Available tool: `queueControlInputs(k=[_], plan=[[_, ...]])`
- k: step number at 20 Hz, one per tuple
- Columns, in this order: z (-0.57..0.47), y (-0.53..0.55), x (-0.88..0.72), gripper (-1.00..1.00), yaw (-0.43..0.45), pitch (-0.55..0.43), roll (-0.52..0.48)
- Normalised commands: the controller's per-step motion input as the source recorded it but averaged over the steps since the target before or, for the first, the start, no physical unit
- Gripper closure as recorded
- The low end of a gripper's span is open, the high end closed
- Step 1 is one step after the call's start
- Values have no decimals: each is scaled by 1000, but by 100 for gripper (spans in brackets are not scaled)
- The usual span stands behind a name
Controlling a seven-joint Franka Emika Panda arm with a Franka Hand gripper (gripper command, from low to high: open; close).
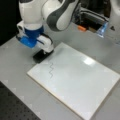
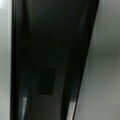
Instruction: Erasing curve lines
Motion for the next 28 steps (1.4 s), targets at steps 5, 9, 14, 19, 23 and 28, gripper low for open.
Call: queueControlInputs(k=[5,9,14,19,23,28], plan=[[-103,-60,55,-100,-160,22,130],[-94,-36,2,-100,-169,12,124],[-61,-23,-34,-100,-174,9,125],[-48,8,-82,-100,-193,19,144],[-31,68,-95,-100,-207,12,146],[-23,71,-75,-100,-189,20,139]])
